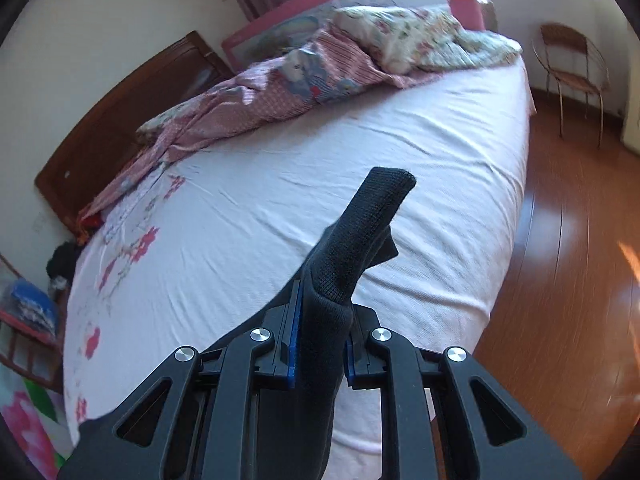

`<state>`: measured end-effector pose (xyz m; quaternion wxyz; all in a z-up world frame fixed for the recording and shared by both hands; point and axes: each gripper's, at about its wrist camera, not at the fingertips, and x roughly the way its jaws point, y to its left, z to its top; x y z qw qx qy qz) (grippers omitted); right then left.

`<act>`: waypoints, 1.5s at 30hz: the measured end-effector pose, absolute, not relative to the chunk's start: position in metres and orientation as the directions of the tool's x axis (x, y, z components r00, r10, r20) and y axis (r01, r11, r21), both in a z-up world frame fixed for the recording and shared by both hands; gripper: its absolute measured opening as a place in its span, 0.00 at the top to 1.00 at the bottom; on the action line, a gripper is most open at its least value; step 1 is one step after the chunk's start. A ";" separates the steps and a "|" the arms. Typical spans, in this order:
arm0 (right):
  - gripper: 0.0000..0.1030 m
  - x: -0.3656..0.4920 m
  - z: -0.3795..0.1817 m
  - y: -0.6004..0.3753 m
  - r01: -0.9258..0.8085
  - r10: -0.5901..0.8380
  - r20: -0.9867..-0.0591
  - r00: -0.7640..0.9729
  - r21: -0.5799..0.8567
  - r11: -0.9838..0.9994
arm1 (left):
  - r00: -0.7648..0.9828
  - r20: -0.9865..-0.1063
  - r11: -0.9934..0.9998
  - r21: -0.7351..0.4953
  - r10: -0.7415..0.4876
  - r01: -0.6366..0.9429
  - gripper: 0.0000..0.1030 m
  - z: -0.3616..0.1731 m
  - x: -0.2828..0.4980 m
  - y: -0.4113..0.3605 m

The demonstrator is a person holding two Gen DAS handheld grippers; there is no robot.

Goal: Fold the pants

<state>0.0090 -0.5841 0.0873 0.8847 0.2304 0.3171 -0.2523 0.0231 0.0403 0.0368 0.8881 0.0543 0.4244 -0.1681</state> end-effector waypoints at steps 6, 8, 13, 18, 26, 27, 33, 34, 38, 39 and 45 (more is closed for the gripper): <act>0.85 0.038 0.126 -0.455 0.391 -0.361 -0.608 0.707 -0.090 0.916 | 0.611 -0.748 0.953 -0.099 -0.260 0.285 0.02 0.044 0.021 0.065; 0.85 0.040 0.122 -0.408 0.313 -0.361 -0.588 0.724 -0.187 0.931 | 0.613 -0.744 0.955 -0.118 -0.267 0.273 0.02 0.044 0.020 0.070; 0.85 0.045 0.058 -0.296 0.085 -0.375 -0.583 0.720 -0.462 0.883 | 0.618 -0.739 0.958 -0.139 -0.269 0.251 0.02 0.042 0.018 0.080; 0.85 0.035 -0.041 -0.227 -0.123 -0.451 -0.563 0.692 -0.708 0.696 | 0.633 -0.727 0.962 -0.154 -0.265 0.226 0.02 0.044 0.014 0.092; 0.85 0.010 0.019 -0.203 -0.025 -0.401 -0.432 0.808 -0.704 0.710 | 0.625 -0.736 0.965 -0.189 -0.260 0.180 0.02 0.037 0.013 0.105; 0.85 0.005 0.017 -0.192 -0.050 -0.389 -0.423 0.819 -0.727 0.685 | 0.622 -0.738 0.965 -0.192 -0.263 0.180 0.02 0.036 0.014 0.104; 0.83 -0.008 -0.054 -0.167 -0.247 -0.401 -0.515 0.758 -0.795 0.554 | 0.617 -0.738 0.961 -0.191 -0.274 0.199 0.02 0.037 0.013 0.098; 0.82 -0.010 -0.047 -0.166 -0.248 -0.394 -0.527 0.753 -0.782 0.572 | 0.624 -0.734 0.962 -0.183 -0.270 0.201 0.02 0.039 0.011 0.099; 0.63 -0.026 -0.003 -0.169 -0.286 -0.262 -0.606 0.751 -0.657 0.698 | 0.617 -0.740 0.963 -0.208 -0.269 0.171 0.02 0.036 0.014 0.108; 0.63 -0.029 0.005 -0.172 -0.293 -0.242 -0.626 0.742 -0.627 0.722 | 0.613 -0.741 0.962 -0.222 -0.274 0.160 0.02 0.035 0.015 0.110; 0.63 -0.021 0.049 -0.227 -0.081 -0.229 -0.662 0.714 -0.403 0.911 | 0.621 -0.738 0.963 -0.230 -0.265 0.137 0.02 0.033 0.015 0.114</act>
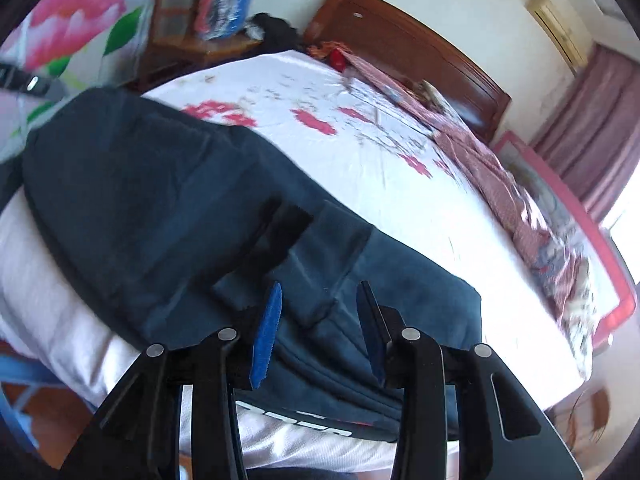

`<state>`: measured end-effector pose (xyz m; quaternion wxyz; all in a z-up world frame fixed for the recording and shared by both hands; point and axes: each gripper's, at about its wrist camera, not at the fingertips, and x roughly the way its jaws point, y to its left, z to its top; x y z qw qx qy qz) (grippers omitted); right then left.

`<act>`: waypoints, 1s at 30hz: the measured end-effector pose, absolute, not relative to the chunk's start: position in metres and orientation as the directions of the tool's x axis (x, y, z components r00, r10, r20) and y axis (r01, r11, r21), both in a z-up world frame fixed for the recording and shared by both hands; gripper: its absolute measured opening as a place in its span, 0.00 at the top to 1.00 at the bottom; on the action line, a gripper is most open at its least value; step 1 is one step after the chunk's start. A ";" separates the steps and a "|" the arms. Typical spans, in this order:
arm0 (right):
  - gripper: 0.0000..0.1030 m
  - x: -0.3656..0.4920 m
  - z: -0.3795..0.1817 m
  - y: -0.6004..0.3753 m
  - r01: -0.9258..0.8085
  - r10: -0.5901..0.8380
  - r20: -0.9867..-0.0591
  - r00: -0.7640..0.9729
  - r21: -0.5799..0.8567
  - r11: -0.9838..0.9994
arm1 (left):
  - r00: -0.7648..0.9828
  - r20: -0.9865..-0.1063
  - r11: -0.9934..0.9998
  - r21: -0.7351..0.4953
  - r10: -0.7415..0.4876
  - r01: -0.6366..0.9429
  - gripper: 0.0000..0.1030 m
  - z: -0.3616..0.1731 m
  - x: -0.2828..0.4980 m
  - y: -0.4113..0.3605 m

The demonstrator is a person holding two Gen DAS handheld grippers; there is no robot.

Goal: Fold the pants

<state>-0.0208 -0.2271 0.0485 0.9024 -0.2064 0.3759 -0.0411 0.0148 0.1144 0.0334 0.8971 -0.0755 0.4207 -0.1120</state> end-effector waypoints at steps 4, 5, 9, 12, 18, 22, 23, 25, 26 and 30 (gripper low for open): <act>0.63 -0.007 0.036 -0.244 0.027 -0.332 -0.623 0.708 -0.445 0.895 | 0.622 -0.739 0.960 -0.269 -0.258 0.078 0.02 0.032 0.018 0.130; 0.63 -0.005 0.028 -0.238 0.010 -0.339 -0.623 0.706 -0.469 0.883 | 0.622 -0.740 0.958 -0.281 -0.256 0.060 0.02 0.032 0.019 0.134; 0.63 0.001 -0.014 -0.222 -0.078 -0.381 -0.637 0.670 -0.570 0.818 | 0.634 -0.734 0.943 -0.333 -0.243 -0.024 0.02 0.033 0.020 0.159; 0.63 0.001 0.001 -0.223 -0.054 -0.368 -0.661 0.654 -0.526 0.848 | 0.637 -0.740 0.930 -0.355 -0.217 -0.095 0.02 0.034 0.020 0.184; 0.63 -0.005 0.039 -0.243 0.054 -0.238 -0.736 0.634 -0.265 0.963 | 0.608 -0.742 0.840 -0.497 -0.282 -0.216 0.02 0.015 0.023 0.229; 0.63 -0.009 0.046 -0.234 0.045 -0.183 -0.766 0.616 -0.198 0.979 | 0.549 -0.701 0.669 -0.676 -0.456 -0.307 0.02 -0.026 0.030 0.234; 0.63 -0.009 0.048 -0.231 0.042 -0.174 -0.769 0.615 -0.189 0.981 | 0.533 -0.717 0.654 -0.671 -0.450 -0.349 0.02 -0.035 0.031 0.232; 0.63 -0.010 0.051 -0.227 0.027 -0.155 -0.771 0.617 -0.176 0.984 | 0.508 -0.723 0.644 -0.673 -0.468 -0.364 0.02 -0.049 0.035 0.224; 0.63 -0.013 0.052 -0.223 0.023 -0.158 -0.767 0.622 -0.183 0.983 | 0.495 -0.741 0.654 -0.654 -0.454 -0.380 0.02 -0.053 0.036 0.221; 0.63 -0.007 0.059 -0.207 -0.020 -0.138 -0.758 0.637 -0.195 0.981 | 0.475 -0.740 0.628 -0.664 -0.476 -0.406 0.02 -0.070 0.038 0.207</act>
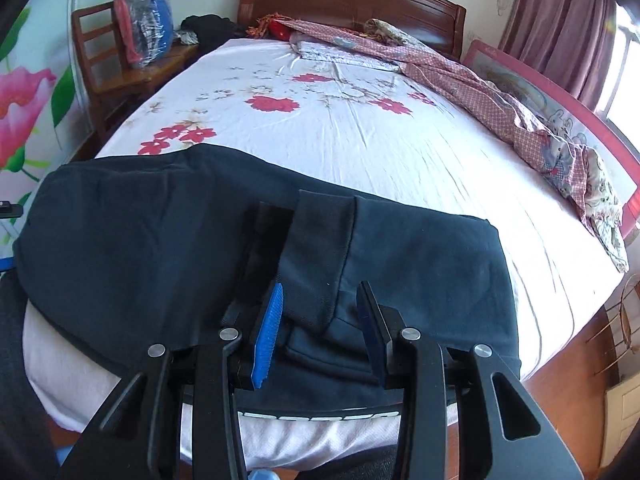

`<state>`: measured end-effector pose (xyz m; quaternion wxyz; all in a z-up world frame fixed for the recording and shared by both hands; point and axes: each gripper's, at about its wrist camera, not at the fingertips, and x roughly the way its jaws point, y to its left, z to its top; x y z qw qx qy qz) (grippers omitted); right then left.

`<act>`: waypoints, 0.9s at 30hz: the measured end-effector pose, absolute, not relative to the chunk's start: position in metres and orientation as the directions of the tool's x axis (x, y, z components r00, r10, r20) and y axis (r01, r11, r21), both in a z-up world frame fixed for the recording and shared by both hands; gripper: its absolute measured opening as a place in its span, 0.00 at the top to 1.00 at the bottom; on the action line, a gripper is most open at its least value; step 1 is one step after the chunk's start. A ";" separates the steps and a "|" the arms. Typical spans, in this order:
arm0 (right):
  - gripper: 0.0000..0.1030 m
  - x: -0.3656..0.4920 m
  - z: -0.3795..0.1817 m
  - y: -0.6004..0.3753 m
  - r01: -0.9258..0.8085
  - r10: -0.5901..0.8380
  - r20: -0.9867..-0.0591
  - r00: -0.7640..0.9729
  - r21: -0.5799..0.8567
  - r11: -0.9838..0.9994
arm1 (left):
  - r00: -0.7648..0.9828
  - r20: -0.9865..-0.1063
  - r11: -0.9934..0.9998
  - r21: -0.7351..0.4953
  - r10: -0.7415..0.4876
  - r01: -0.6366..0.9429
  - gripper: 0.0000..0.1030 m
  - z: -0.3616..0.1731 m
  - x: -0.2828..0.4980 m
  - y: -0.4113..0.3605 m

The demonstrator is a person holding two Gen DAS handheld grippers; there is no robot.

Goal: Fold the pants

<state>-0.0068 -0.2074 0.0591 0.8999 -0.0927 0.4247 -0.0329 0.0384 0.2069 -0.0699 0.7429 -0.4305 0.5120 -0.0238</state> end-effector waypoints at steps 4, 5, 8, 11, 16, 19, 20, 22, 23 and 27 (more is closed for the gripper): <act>0.63 -0.002 0.067 -0.193 -0.054 -0.106 -0.752 0.650 -0.185 0.981 | 0.496 -0.657 0.495 -0.754 -0.568 -0.432 0.02 -0.093 0.036 0.201; 0.63 -0.002 0.069 -0.190 -0.060 -0.105 -0.750 0.653 -0.189 0.980 | 0.511 -0.622 0.445 -0.782 -0.593 -0.436 0.02 -0.098 0.037 0.202; 0.63 -0.002 0.073 -0.183 -0.083 -0.095 -0.744 0.661 -0.199 0.977 | 0.557 -0.553 0.349 -0.830 -0.620 -0.435 0.09 -0.107 0.033 0.207; 0.63 -0.002 0.075 -0.182 -0.085 -0.090 -0.747 0.659 -0.193 0.978 | 0.556 -0.559 0.334 -0.824 -0.616 -0.458 0.37 -0.116 0.030 0.206; 0.63 -0.004 0.071 -0.186 -0.078 -0.078 -0.758 0.648 -0.168 0.983 | 0.563 -0.573 0.349 -0.816 -0.596 -0.461 0.62 -0.117 0.029 0.202; 0.63 -0.009 0.070 -0.194 -0.060 -0.066 -0.761 0.645 -0.136 0.989 | 0.570 -0.624 0.464 -0.780 -0.534 -0.420 0.77 -0.086 0.030 0.201; 0.63 -0.010 0.068 -0.199 -0.043 -0.075 -0.763 0.643 -0.134 0.990 | 0.583 -0.627 0.501 -0.773 -0.516 -0.389 0.78 -0.073 0.030 0.199; 0.63 -0.012 0.062 -0.213 0.001 -0.076 -0.774 0.629 -0.098 0.995 | 0.607 -0.619 0.543 -0.769 -0.498 -0.338 0.79 -0.049 0.032 0.193; 0.63 -0.013 0.060 -0.221 0.025 -0.068 -0.780 0.622 -0.067 0.997 | 0.622 -0.604 0.554 -0.773 -0.498 -0.308 0.80 -0.037 0.034 0.188; 0.63 -0.023 0.056 -0.254 0.116 -0.059 -0.784 0.618 0.017 0.993 | 0.643 -0.568 0.596 -0.776 -0.514 -0.209 0.80 0.009 0.048 0.164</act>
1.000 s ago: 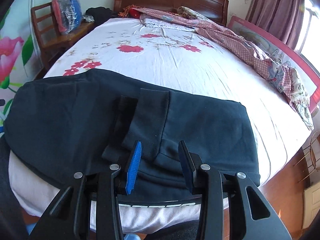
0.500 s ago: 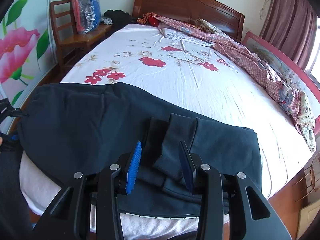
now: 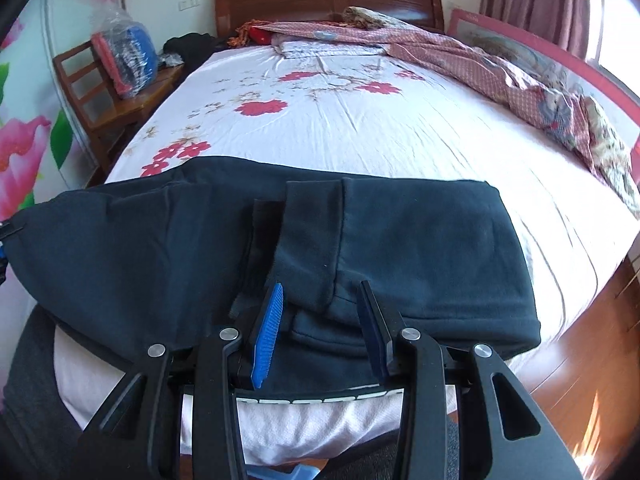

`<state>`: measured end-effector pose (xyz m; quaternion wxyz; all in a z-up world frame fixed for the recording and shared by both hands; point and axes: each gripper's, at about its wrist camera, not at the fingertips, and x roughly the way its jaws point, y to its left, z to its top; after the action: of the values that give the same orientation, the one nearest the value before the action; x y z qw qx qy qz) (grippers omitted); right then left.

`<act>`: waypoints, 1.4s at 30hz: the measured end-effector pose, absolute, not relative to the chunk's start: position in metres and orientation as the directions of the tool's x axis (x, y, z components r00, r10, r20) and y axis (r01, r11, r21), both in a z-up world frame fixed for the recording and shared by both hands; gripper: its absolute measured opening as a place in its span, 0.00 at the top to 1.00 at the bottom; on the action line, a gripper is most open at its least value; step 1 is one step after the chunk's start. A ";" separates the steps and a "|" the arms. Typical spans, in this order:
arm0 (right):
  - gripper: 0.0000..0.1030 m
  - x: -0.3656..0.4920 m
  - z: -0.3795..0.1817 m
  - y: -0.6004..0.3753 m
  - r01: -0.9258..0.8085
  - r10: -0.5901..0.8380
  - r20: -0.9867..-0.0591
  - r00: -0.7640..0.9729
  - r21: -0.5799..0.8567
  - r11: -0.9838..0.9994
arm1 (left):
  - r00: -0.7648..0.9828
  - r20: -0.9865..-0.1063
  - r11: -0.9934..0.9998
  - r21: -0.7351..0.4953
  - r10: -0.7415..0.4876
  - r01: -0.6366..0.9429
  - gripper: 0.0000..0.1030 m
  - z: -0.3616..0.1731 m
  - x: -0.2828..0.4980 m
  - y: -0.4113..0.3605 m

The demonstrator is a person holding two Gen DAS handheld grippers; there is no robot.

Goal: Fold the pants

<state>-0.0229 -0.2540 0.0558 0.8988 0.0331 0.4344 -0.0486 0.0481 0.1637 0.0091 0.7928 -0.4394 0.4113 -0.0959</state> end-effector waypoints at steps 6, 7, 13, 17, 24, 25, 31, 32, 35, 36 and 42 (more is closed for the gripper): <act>0.63 -0.045 0.058 -0.309 0.258 -0.074 -0.764 0.641 0.123 0.958 | 0.625 -0.492 0.646 -0.763 -0.606 0.026 0.81 0.080 0.085 0.105; 0.63 -0.050 0.059 -0.318 0.281 -0.083 -0.759 0.645 0.135 0.950 | 0.615 -0.479 0.647 -0.759 -0.626 0.067 0.81 0.089 0.093 0.087; 0.63 -0.077 0.053 -0.365 0.395 -0.118 -0.753 0.647 0.199 0.897 | 0.512 -0.432 0.621 -0.731 -0.742 0.283 0.81 0.115 0.119 -0.002; 0.63 -0.097 0.042 -0.392 0.462 -0.138 -0.763 0.631 0.227 0.857 | 0.412 -0.440 0.587 -0.724 -0.798 0.363 0.81 0.111 0.131 -0.072; 0.63 -0.128 0.021 -0.426 0.545 -0.157 -0.786 0.598 0.255 0.799 | 0.266 -0.513 0.571 -0.646 -0.816 0.506 0.81 0.093 0.137 -0.192; 0.63 -0.131 0.018 -0.431 0.559 -0.157 -0.791 0.591 0.261 0.787 | 0.247 -0.529 0.572 -0.635 -0.812 0.520 0.81 0.088 0.133 -0.205; 0.63 -0.139 0.003 -0.452 0.621 -0.172 -0.812 0.557 0.271 0.736 | 0.135 -0.699 0.613 -0.497 -0.702 0.614 0.69 0.031 0.101 -0.281; 0.63 -0.140 0.001 -0.456 0.639 -0.176 -0.818 0.547 0.273 0.719 | 0.114 -0.721 0.611 -0.480 -0.684 0.630 0.59 0.020 0.091 -0.286; 0.63 -0.144 -0.004 -0.468 0.685 -0.171 -0.825 0.538 0.310 0.659 | 0.150 -0.745 0.583 -0.362 -0.650 0.728 0.34 0.026 0.050 -0.297; 0.63 -0.146 -0.003 -0.470 0.684 -0.155 -0.817 0.555 0.343 0.644 | 0.160 -0.738 0.555 -0.327 -0.655 0.765 0.23 0.036 0.035 -0.293; 0.63 -0.117 0.037 -0.457 0.419 0.082 -0.624 0.777 0.610 0.673 | 0.173 -0.673 0.446 -0.256 -0.719 0.858 0.04 0.110 0.008 -0.216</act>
<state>-0.1170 -0.4569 0.0369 0.8570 0.3923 0.3194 -0.0981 0.0076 -0.2160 0.1098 0.7604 0.0912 0.3804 -0.5184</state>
